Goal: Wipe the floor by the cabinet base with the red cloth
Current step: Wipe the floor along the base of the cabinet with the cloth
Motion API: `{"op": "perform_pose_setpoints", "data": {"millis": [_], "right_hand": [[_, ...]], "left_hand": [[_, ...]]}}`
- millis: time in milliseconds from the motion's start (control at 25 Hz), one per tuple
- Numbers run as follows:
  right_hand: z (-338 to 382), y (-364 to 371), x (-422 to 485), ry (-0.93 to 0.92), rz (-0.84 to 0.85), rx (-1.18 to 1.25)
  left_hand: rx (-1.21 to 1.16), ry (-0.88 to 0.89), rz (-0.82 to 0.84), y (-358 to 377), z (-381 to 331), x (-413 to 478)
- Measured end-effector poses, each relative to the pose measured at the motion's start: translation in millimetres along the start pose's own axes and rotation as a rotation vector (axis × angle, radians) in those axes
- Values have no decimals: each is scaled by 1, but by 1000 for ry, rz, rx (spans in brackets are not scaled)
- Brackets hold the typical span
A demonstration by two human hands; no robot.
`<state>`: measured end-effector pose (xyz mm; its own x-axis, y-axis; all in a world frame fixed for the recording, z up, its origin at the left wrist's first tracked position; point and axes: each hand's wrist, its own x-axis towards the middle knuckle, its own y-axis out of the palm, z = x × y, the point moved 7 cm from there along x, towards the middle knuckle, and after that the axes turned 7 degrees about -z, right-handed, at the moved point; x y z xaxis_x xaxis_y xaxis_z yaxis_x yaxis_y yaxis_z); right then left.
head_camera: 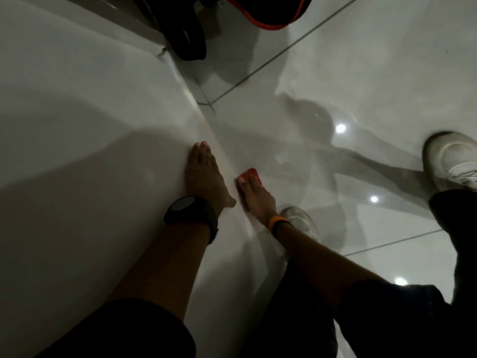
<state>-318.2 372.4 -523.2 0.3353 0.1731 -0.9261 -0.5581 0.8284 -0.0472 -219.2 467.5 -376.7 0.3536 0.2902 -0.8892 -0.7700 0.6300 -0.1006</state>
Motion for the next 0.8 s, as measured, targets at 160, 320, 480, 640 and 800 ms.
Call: {"op": "perform_pose_setpoints", "data": {"millis": [160, 320, 480, 640, 800], "right_hand": [[62, 0, 27, -229, 14, 50], [-15, 4, -4, -97, 25, 125], [-86, 5, -35, 24, -1, 27], [-22, 3, -16, -62, -71, 12], [134, -5, 36, -349, -4, 162]], "left_hand": [[20, -12, 3, 2, -2, 6], [6, 14, -6, 10, -8, -8], [29, 53, -6, 15, -24, -21], [14, 32, -20, 15, -28, -19], [-24, -23, -56, 7, -4, 0]]}}
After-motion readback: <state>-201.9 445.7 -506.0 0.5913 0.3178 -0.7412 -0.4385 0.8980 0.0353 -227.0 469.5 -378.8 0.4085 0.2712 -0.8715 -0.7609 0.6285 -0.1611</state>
